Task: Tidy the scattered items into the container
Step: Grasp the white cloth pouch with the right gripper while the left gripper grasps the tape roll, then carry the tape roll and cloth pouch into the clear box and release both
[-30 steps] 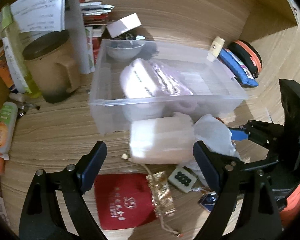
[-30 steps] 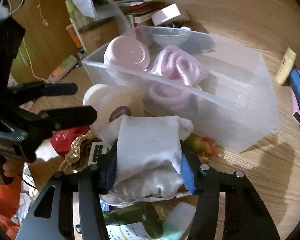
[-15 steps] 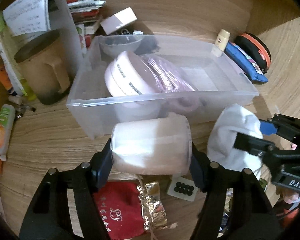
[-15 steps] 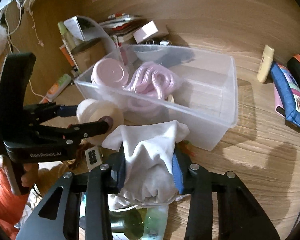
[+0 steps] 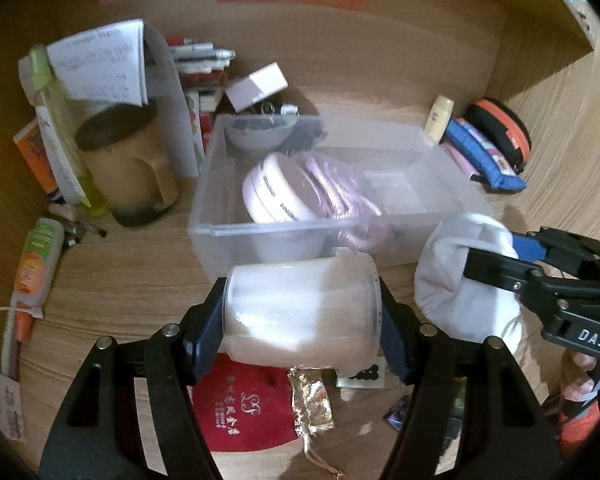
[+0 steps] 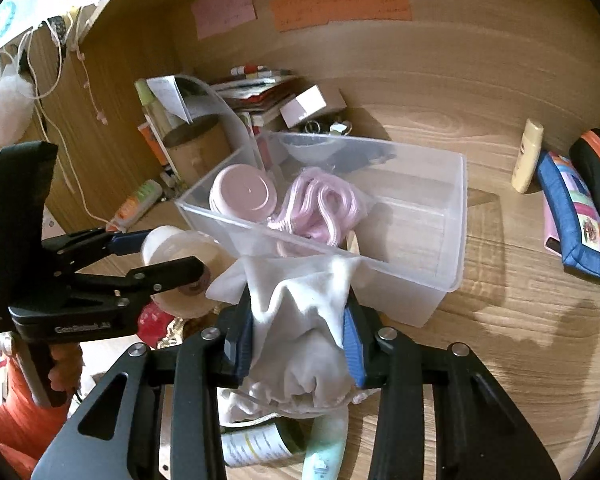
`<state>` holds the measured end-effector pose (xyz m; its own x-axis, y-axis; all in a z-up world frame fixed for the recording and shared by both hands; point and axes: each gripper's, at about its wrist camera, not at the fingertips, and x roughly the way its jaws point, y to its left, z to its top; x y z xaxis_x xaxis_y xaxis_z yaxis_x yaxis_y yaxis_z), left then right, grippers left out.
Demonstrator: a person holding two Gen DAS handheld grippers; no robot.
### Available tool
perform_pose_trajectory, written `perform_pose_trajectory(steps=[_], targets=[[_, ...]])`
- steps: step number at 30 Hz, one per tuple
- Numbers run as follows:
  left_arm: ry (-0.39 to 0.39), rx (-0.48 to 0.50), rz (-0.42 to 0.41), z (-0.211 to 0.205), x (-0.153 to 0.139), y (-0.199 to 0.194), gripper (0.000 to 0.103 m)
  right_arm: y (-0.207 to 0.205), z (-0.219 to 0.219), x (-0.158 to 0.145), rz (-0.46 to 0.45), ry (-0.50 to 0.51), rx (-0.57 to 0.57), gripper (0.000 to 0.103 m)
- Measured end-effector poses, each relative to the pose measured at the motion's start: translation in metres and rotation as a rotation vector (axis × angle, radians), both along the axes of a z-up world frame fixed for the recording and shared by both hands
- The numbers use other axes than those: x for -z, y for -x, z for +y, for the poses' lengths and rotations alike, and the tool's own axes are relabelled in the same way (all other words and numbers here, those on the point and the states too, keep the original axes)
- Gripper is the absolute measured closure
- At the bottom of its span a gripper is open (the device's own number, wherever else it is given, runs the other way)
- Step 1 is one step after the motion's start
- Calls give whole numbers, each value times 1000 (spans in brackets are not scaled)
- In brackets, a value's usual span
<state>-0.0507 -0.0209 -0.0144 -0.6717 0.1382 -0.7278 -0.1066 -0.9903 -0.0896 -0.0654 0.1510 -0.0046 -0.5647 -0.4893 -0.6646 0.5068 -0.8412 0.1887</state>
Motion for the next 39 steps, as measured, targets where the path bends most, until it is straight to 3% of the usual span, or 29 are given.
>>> perform_pose_trajectory(steps=[12, 29, 39], targets=[[-44, -26, 85, -13, -35, -13, 36, -12, 6, -44, 139, 26, 39, 69], [-52, -6, 162, -3, -72, 5, 37, 19, 17, -57, 159, 48, 107, 69], [-15, -26, 164, 0, -76, 38, 37, 56, 12, -54, 133, 58, 110, 69]])
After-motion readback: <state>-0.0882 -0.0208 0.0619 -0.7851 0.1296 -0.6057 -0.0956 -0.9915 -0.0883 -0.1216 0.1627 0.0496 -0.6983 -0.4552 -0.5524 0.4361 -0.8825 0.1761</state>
